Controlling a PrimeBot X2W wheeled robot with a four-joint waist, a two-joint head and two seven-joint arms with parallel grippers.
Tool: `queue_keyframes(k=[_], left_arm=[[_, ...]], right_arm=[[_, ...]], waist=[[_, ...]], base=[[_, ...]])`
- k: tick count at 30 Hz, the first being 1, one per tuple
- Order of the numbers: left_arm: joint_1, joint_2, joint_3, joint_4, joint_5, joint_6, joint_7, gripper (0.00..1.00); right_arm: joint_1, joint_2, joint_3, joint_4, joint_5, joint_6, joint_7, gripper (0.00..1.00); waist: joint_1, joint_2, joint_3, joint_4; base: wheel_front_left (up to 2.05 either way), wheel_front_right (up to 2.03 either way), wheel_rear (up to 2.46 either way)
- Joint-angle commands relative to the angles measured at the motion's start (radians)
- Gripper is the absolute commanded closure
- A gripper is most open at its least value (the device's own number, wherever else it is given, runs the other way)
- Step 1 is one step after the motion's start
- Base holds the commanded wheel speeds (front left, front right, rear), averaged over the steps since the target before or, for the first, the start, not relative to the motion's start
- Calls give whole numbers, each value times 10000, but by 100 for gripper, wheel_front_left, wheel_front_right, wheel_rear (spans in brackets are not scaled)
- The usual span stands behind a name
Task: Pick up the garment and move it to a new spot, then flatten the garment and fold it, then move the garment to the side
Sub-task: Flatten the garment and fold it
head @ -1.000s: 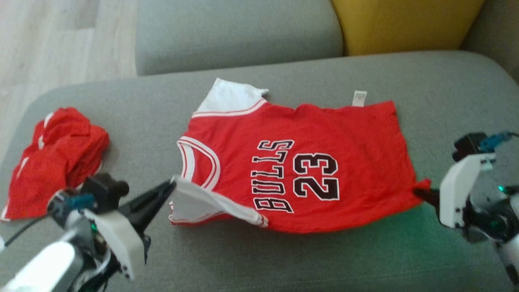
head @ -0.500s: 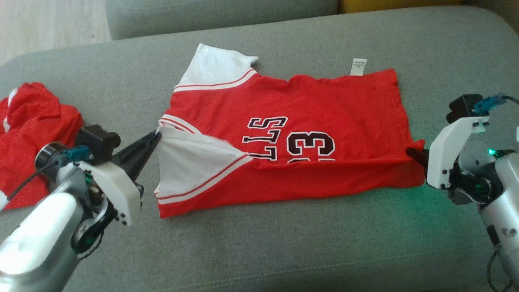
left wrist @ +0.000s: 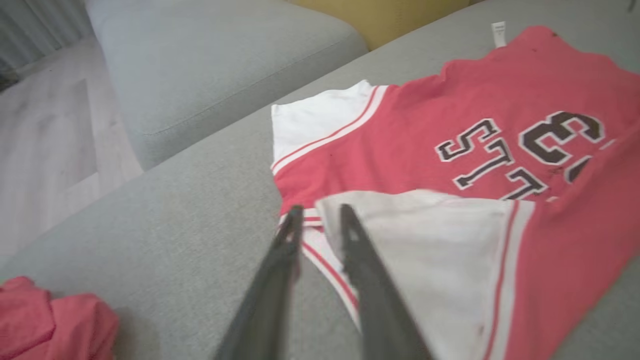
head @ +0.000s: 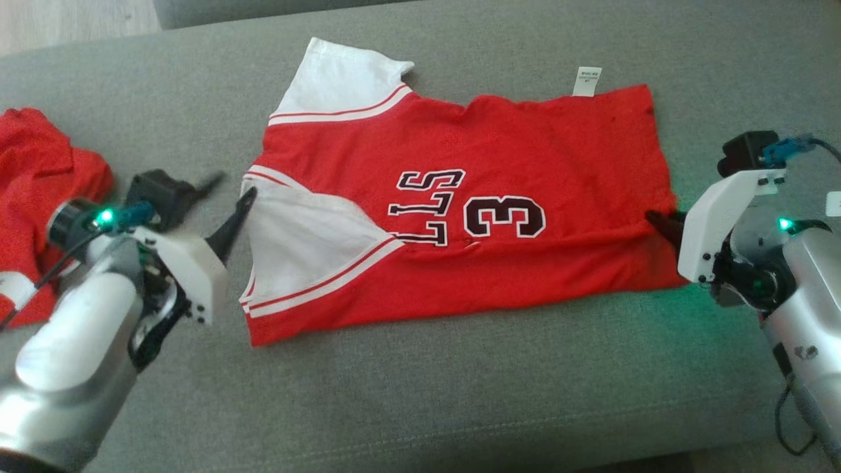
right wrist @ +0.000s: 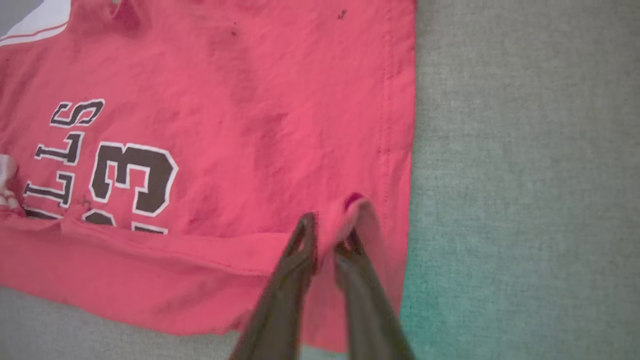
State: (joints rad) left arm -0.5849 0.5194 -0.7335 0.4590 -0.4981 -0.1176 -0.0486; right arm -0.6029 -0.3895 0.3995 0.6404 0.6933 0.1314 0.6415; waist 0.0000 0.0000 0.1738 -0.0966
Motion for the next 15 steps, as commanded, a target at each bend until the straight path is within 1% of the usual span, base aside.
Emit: queue_keyframes(k=[1, 5, 7, 9, 13, 14, 15], left_arm=[[-869, 246, 477, 139, 232, 268, -311, 0], [-1087, -114, 802, 720, 239, 857, -1080, 0], [-991, -419, 1187, 869, -109, 1170, -1495, 0], [-751, -769, 1675, 877, -626, 1378, -1808, 0], [-4, -1164, 2338, 298, -953, 1803, -2090, 0], [-4, -1164, 2338, 298, -953, 1803, -2090, 0], [511, -1396, 2721, -270, -994, 2072, -2119, 0]], right_arm=[[-406, 7, 60, -126, -63, -7, -397, 0], [-475, 102, -212, 190, -77, -7, -1350, 0], [-380, 128, -384, 244, -88, -7, -2035, 0], [-179, 156, -575, 169, -60, -7, -2839, 0], [469, 114, -687, -368, -115, -7, -4398, 0], [469, 114, -687, -368, -115, -7, -4398, 0], [863, 138, -818, -677, -220, -7, -5157, 0]], waist=[[0, 0, 93, 28], [0, 0, 99, 104], [0, 0, -28, 179], [0, 0, -248, 248], [0, 0, -700, 358], [0, 0, -700, 358], [0, 0, -890, 397]], base=[[0, 0, 0], [0, 0, 0], [0, 0, 0], [0, 0, 0], [0, 0, 0], [0, 0, 0], [0, 0, 0]])
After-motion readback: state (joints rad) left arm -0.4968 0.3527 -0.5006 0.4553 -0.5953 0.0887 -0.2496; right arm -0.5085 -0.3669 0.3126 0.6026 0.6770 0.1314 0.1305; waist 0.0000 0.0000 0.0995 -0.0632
